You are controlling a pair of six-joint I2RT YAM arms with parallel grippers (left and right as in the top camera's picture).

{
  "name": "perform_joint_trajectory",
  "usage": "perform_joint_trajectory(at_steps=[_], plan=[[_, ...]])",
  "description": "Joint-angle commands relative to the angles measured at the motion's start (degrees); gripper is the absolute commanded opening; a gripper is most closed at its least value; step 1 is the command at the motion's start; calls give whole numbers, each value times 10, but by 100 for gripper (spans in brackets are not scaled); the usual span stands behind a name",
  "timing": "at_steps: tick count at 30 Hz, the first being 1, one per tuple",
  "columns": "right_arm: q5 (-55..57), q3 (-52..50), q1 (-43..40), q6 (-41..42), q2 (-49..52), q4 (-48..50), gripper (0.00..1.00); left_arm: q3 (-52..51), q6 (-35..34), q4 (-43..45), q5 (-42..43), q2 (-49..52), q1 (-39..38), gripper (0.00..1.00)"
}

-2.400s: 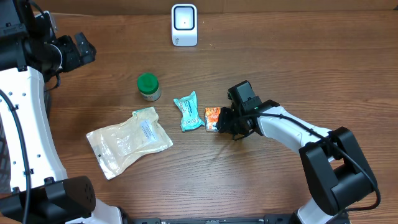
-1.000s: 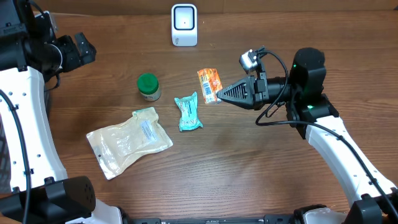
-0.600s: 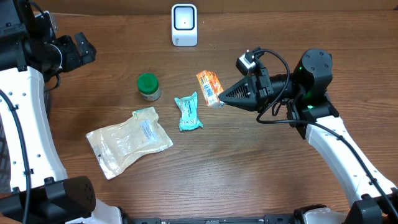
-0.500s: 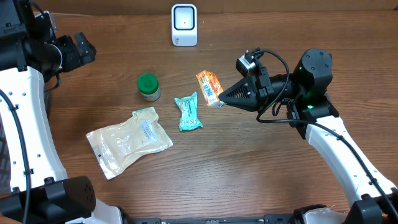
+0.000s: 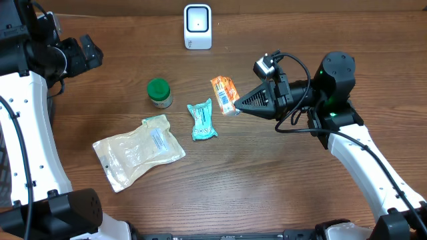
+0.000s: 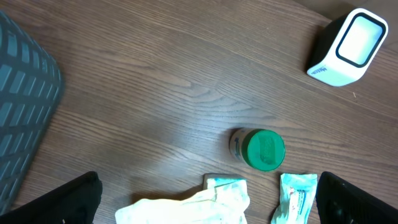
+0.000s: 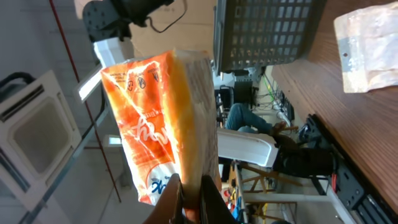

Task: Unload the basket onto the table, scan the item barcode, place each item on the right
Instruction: 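Lift the orange snack bar with the right gripper, then carry the snack bar to the white scanner and hold it over the window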

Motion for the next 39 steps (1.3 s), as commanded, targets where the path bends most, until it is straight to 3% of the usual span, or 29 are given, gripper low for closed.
perform_joint_trajectory(at_steps=[1, 7, 14, 26, 32, 39], plan=[[3, 4, 0, -116, 9, -56, 4, 4, -10, 0, 5, 0, -1, 99], [34, 4, 9, -240, 30, -186, 4, 4, -10, 0, 5, 0, -1, 100], [108, 4, 25, -319, 31, -283, 4, 4, -10, 0, 5, 0, -1, 100], [390, 41, 45, -506, 31, -617, 4, 4, -10, 0, 5, 0, -1, 100], [530, 182, 45, -557, 32, -764, 4, 4, -10, 0, 5, 0, -1, 99], [702, 469, 64, -602, 104, -939, 4, 4, -10, 0, 5, 0, -1, 100]])
